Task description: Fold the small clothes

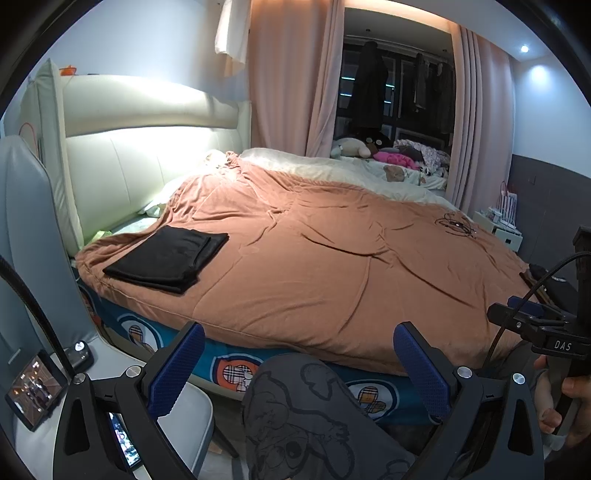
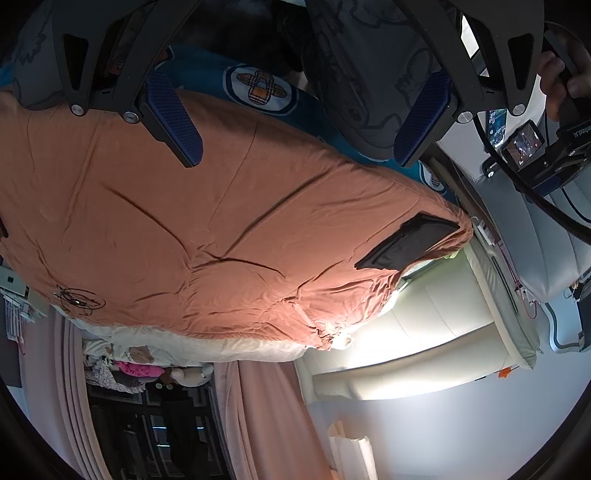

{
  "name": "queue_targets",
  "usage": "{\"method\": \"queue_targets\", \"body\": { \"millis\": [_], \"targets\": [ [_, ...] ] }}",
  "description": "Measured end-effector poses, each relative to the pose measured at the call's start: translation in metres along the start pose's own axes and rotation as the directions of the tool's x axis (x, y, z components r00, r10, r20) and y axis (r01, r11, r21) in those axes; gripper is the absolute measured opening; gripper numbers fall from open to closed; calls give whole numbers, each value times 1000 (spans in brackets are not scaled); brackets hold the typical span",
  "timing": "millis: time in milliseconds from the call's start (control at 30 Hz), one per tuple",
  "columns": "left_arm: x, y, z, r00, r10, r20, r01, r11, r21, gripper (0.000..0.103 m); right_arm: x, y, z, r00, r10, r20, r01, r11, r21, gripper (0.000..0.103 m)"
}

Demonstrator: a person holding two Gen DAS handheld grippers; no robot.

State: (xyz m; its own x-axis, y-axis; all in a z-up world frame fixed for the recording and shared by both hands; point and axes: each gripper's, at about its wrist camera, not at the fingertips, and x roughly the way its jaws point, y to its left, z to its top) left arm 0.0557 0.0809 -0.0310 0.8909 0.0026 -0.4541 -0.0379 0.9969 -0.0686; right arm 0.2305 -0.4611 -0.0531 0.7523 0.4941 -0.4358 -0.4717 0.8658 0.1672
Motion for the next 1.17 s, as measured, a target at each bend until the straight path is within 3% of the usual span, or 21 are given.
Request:
{"method": "queue_targets", "body": {
  "millis": [700,1000,1167],
  "targets": [
    [-7,-2,-1,1000,2,11,-2,1000,0,103,-6,9,-4,1000,-2,5,2,1000,8,103],
    [-28,-1,4,998,22,57,-20,1000,-23,103,-15,17,1,1000,8,-3,-7,999,47,103],
    [-27,2,9,996,59,63,-56,998,-40,103,-15,27,11,1000,11,-4,-11,1000,12,103]
  ]
}}
